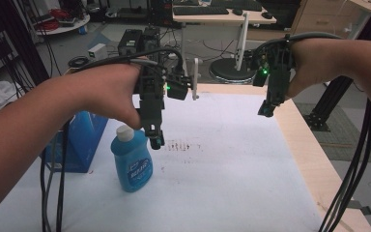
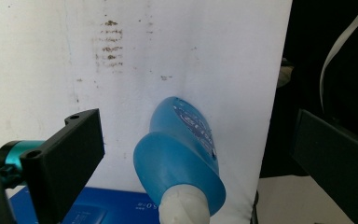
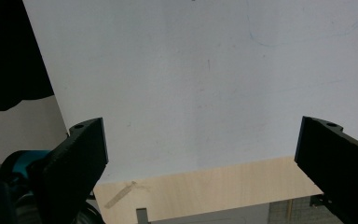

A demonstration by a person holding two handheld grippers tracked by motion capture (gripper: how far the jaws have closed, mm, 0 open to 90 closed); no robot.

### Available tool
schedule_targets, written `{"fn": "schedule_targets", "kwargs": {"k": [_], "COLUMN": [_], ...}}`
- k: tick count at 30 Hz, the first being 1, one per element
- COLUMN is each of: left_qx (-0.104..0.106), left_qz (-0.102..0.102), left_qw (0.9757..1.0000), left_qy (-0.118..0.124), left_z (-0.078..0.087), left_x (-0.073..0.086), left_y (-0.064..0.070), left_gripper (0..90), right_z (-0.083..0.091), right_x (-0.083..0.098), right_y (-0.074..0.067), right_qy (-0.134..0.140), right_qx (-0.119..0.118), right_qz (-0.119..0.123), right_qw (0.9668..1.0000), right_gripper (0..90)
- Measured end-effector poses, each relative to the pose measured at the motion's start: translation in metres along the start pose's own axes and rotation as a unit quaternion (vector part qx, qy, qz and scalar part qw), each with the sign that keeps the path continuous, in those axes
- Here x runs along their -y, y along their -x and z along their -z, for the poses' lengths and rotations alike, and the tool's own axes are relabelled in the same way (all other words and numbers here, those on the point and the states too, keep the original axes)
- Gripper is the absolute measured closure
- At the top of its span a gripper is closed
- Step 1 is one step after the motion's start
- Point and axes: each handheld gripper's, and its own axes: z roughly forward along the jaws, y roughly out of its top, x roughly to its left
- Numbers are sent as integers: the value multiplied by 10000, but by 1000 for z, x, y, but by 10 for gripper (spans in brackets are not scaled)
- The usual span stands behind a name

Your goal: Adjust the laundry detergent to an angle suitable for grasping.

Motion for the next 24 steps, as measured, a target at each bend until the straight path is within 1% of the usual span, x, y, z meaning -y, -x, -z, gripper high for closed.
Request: {"fn": "schedule_targets", "kwargs": {"k": [2, 5, 7, 9, 13, 15, 17, 19, 22, 24], "left_qx": [12, 16, 4, -1, 38, 32, 12, 16, 32, 23], "left_qz": [27, -28, -8, 18, 57, 73, 67, 66, 48, 21], "left_qw": [10000, 10000, 10000, 10000, 10000, 9999, 10000, 10000, 10000, 10000], "left_qy": [-32, -18, -24, -22, 72, 67, 57, 58, 77, 38], "left_z": [0, -1, -1, -2, -3, -4, -4, -5, -5, -6], "left_x": [-1, -2, -2, -1, 0, 1, 2, 2, 2, 2], "left_y": [0, -1, -2, -4, -6, -6, -5, -3, -1, -1], "left_gripper": [27, 27, 27, 27, 27, 27, 27, 27, 27, 27], "right_z": [0, -1, -2, -3, -6, -6, -8, -9, -7, -5], "right_x": [1, 2, 3, 2, 1, 1, 0, 0, -1, -1], "right_y": [0, 2, 4, 5, 7, 8, 8, 7, 5, 4], "right_qy": [-12, 12, 16, 23, 4, 5, -74, -89, -56, -34], "right_qx": [32, 35, 38, 16, -49, -56, -30, -12, 4, 19], "right_qz": [-9, -50, -55, -42, 14, 20, 37, 25, 26, 4], "right_qw": [10000, 10000, 10000, 10000, 10000, 10000, 10000, 10000, 10000, 10000], "right_gripper": [14, 14, 14, 14, 14, 14, 14, 14, 15, 14]}}
